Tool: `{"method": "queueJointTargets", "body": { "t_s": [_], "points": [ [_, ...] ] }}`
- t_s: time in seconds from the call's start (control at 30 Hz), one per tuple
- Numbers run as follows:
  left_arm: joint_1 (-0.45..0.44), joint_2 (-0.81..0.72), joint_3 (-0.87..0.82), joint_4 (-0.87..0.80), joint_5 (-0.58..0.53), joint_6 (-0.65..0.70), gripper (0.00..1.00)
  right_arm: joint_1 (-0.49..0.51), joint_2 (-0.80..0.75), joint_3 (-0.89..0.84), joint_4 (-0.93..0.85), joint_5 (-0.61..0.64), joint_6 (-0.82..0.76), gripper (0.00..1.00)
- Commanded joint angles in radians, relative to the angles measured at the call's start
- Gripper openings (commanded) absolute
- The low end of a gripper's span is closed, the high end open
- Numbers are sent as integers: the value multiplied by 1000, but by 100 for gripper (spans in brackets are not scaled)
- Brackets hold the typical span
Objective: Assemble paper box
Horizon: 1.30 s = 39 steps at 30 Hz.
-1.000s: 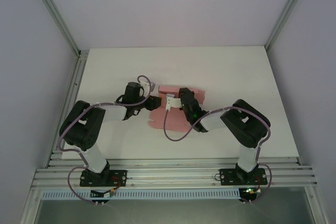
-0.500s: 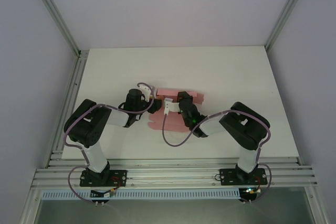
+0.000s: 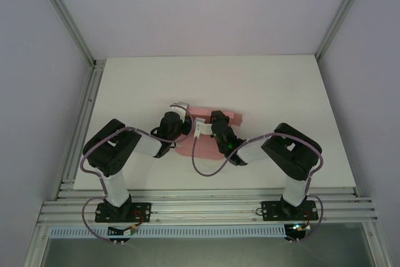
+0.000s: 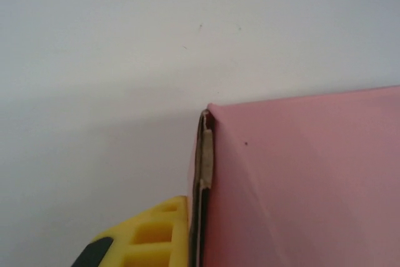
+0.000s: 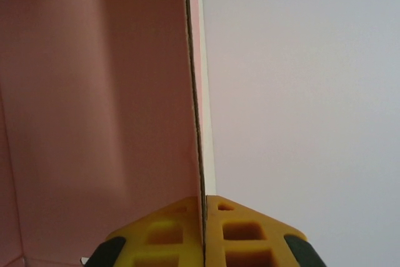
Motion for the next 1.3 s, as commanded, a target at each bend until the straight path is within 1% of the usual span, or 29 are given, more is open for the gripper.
{"method": "queueJointTargets", "body": {
  "t_s": [0.0, 0.03, 0.07, 0.13, 0.27, 0.37, 0.5, 0.57, 0.67, 0.7, 0.83, 0.9, 0.93, 1.03, 1.13, 1.27],
  "points": [
    [-3, 15, 4, -5, -149, -52, 2, 17, -11, -33, -136, -42, 86, 0],
    [-12, 12, 7, -21, -184, -50, 0, 17, -14, -33, -138, -38, 92, 0],
    [-22, 11, 10, -34, -225, -47, 2, 17, -17, -30, -143, -35, 98, 0],
    [-41, 13, 23, -71, -339, -56, 0, 17, -20, -27, -147, -27, 111, 0],
    [-70, 16, 83, -225, -463, -70, 0, 16, -17, -17, -163, -22, 130, 0],
    [-83, 17, 79, -231, -518, -79, 0, 10, -20, -14, -159, -22, 140, 0],
    [-90, 23, 114, -344, -651, -137, 0, 2, -45, -15, -191, -22, 166, 0],
    [-94, 29, 123, -364, -692, -157, 0, 0, -57, -12, -216, -22, 177, 0],
    [-100, 43, 152, -429, -798, -203, 0, -4, -63, -10, -229, -19, 189, 0],
    [-101, 46, 163, -462, -820, -225, 0, -6, -63, -10, -233, -19, 191, 0],
    [-101, 48, 175, -507, -840, -261, 0, -9, -57, -7, -241, -17, 192, 0],
    [-103, 50, 194, -560, -861, -290, 0, -8, -59, -3, -244, -15, 194, 0],
    [-103, 54, 201, -574, -889, -287, 0, -9, -57, -2, -247, -15, 196, 0],
    [-105, 66, 213, -585, -913, -280, 2, -9, -56, 4, -259, -15, 203, 0],
    [-105, 73, 238, -662, -971, -336, 3, -11, -54, 7, -263, -15, 206, 0],
    [-108, 84, 274, -758, -1024, -376, 0, -13, -57, 10, -262, -15, 214, 0]
  ]
}}
